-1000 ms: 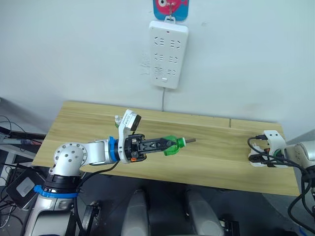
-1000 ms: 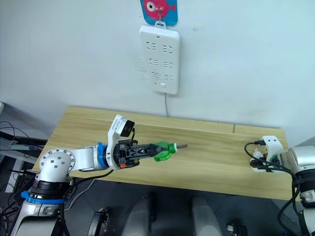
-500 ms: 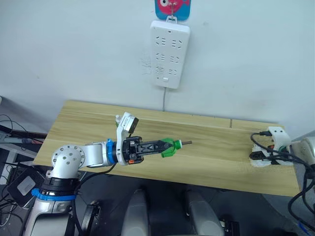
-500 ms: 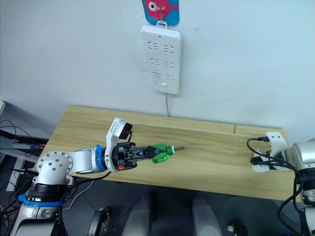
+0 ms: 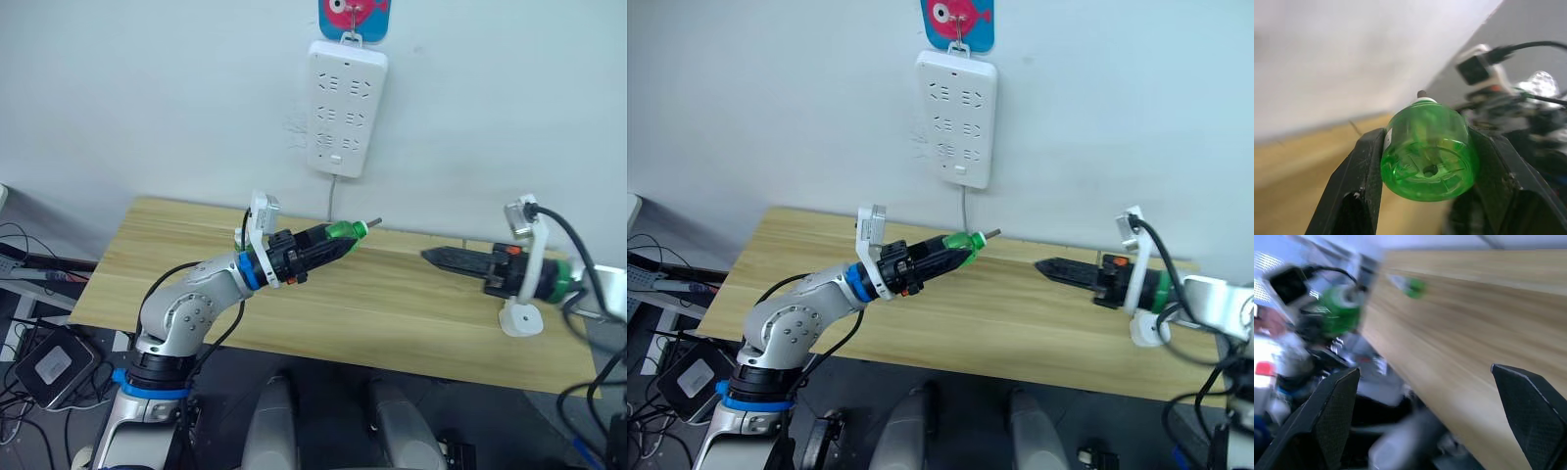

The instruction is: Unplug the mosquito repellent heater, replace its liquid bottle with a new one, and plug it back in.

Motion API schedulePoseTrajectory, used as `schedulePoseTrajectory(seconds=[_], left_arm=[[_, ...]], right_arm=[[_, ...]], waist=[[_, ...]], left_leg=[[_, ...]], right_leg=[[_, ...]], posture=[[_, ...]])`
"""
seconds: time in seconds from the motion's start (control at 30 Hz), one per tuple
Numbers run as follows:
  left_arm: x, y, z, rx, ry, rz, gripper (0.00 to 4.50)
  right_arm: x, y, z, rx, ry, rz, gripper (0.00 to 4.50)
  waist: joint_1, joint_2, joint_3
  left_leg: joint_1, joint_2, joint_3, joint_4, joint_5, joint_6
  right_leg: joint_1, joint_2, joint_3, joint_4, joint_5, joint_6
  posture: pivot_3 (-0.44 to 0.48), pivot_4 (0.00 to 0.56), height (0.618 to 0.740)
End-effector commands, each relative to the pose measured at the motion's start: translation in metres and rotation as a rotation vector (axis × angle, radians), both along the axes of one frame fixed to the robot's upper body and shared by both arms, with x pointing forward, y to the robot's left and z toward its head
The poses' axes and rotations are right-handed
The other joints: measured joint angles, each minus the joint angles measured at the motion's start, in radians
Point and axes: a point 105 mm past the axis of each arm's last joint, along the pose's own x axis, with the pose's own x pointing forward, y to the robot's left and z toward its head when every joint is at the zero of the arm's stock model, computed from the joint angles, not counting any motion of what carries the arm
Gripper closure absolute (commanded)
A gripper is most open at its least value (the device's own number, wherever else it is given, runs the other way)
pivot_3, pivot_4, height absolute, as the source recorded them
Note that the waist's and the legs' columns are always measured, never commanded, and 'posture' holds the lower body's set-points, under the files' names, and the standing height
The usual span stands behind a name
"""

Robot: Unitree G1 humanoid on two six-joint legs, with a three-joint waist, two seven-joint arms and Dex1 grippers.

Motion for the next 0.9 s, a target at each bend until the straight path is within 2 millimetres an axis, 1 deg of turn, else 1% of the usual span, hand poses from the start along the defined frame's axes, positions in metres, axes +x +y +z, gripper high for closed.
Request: schedulePoseTrajectory(seconds=[0.03,0.13,0.2,0.37,0.5,0.6,0.63,0.83,0.9], left_arm=[[-0.004,-0.008,0.006,-0.004,-0.071,-0.032,2.25],[-0.010,-0.012,0.005,-0.003,-0.073,-0.063,2.25],[-0.014,-0.014,0.006,-0.009,-0.076,-0.082,2.25],[-0.017,-0.018,0.008,-0.012,-0.083,-0.108,2.25],[-0.018,-0.018,0.009,-0.015,-0.080,-0.117,2.25],[-0.019,-0.019,0.007,-0.013,-0.077,-0.117,2.25],[-0.019,-0.019,0.007,-0.013,-0.077,-0.116,2.25],[-0.019,-0.021,0.007,-0.017,-0.078,-0.118,2.25],[-0.019,-0.021,0.007,-0.016,-0.079,-0.120,2.25]], right_arm=[[-0.003,0.026,0.021,0.127,-0.052,-0.083,0.03],[-0.001,0.047,0.023,0.182,-0.035,-0.132,0.03],[0.001,0.056,0.024,0.204,-0.016,-0.150,0.03],[0.005,0.072,0.027,0.246,0.023,-0.164,0.03],[0.006,0.079,0.027,0.267,0.045,-0.167,0.03],[0.007,0.081,0.029,0.287,0.055,-0.171,0.55],[0.006,0.082,0.029,0.293,0.052,-0.163,0.86],[0.005,0.084,0.033,0.320,0.052,-0.166,3.13],[0.006,0.083,0.033,0.323,0.057,-0.179,3.64]], waist=[[-0.006,0.000,0.000],[-0.016,0.000,0.000],[-0.022,0.000,0.000],[-0.029,0.000,0.000],[-0.030,0.000,0.000],[-0.030,0.000,0.000],[-0.030,0.000,0.000],[-0.030,0.000,0.000],[-0.030,0.000,0.000]], left_leg=[[0.000,0.000,0.000,0.000,0.000,0.000],[0.001,0.001,0.000,0.000,0.000,0.000],[0.001,0.002,0.000,0.000,0.000,0.000],[0.001,0.002,-0.001,0.000,0.000,0.000],[0.001,0.002,-0.001,0.000,0.000,0.000],[0.001,0.002,-0.001,0.000,0.000,0.000],[0.001,0.002,-0.001,0.000,0.000,0.000],[0.001,0.002,-0.001,0.000,0.000,0.000],[0.001,0.002,-0.001,0.000,0.000,0.000]], right_leg=[[0.000,0.000,0.000,0.000,0.000,0.000],[0.000,0.000,0.000,0.001,0.000,0.000],[-0.001,0.001,0.000,0.001,0.000,0.001],[-0.001,0.001,-0.001,0.002,0.000,0.000],[-0.001,0.001,-0.001,0.002,0.000,0.000],[-0.001,0.001,-0.001,0.002,0.000,0.000],[-0.001,0.001,-0.001,0.002,0.000,0.000],[-0.001,0.001,-0.001,0.002,0.000,0.000],[-0.001,0.001,-0.001,0.002,0.000,0.000]], posture=[[-0.091,0.285,0.740],[-0.086,0.280,0.740],[-0.086,0.282,0.740],[-0.081,0.290,0.740],[-0.079,0.293,0.740],[-0.079,0.295,0.740],[-0.079,0.295,0.740],[-0.079,0.295,0.740],[-0.079,0.295,0.740]])
